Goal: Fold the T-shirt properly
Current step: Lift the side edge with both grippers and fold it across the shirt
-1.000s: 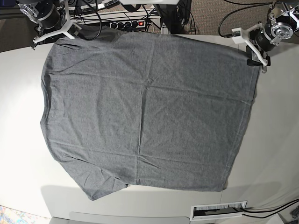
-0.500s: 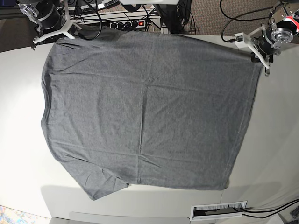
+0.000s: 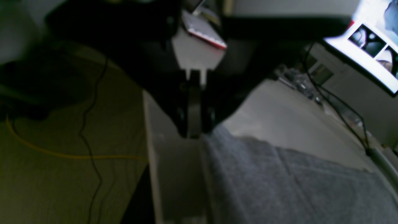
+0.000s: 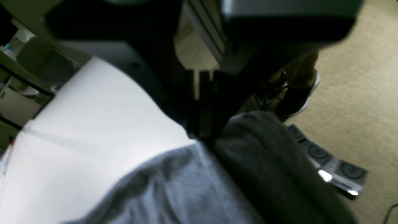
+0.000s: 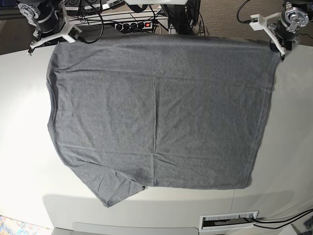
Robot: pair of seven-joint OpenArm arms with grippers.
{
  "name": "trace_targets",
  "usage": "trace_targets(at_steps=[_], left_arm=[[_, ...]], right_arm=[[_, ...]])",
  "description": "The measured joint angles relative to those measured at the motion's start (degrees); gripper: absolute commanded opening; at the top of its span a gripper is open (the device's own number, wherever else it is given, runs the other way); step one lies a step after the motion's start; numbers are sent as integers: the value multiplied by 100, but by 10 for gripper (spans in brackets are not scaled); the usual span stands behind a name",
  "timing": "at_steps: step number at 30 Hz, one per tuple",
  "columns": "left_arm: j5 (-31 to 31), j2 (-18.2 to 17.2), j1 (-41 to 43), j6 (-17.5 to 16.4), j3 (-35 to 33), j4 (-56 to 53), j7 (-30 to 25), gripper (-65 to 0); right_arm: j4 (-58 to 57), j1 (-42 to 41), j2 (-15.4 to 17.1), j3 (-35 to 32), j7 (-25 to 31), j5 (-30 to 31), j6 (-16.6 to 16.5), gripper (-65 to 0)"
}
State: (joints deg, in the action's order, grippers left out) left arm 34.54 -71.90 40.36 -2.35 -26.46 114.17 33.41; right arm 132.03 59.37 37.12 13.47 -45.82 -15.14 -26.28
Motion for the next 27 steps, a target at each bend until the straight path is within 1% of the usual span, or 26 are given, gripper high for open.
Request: trace_targets(at_steps=[3,6,9,11,14,15,16,18,20,21,24,27], left_arm=[[0,-168,256,256,-2,11,4,-650],[59,-227,474,391,-2,26,144,-650],[409,-229,691,407,0,37,413,-650],[592,-229,802,404,-2,37,461,-650],[732,-229,837,404,0,37,466,-650],[887,-232,839,422,0,37,498,-650],[981,-243,839,533,0,35,509,-650],[1408,-245,837,804,0,28,564,-650],[1744,-243,776,1102,0,26,542,-650],[1773,-243,695,1202,0,24,496,-650],[1714,-243,286,1283,2,20,273,-650],[1344,-240,-166,1340,-2,17,-68,-650]], right_arm=[[0,0,-2,269,57,24,-37,-650],[9,0,0,538,138,208,-48,-650],[11,2,0,739,308,411,-63,-650],[11,0,0,815,428,472,-59,-650],[11,-129,-4,824,407,531,-79,-650],[11,-212,-2,824,409,542,-76,-650],[11,-306,-2,824,420,540,-74,-650],[11,-485,-2,828,446,538,-68,-650],[9,-717,-2,828,448,678,-46,-650],[9,-844,-2,831,448,785,-42,-650],[-2,-1158,-7,839,452,962,-46,-650],[-74,-1460,-17,839,505,949,-37,-650]])
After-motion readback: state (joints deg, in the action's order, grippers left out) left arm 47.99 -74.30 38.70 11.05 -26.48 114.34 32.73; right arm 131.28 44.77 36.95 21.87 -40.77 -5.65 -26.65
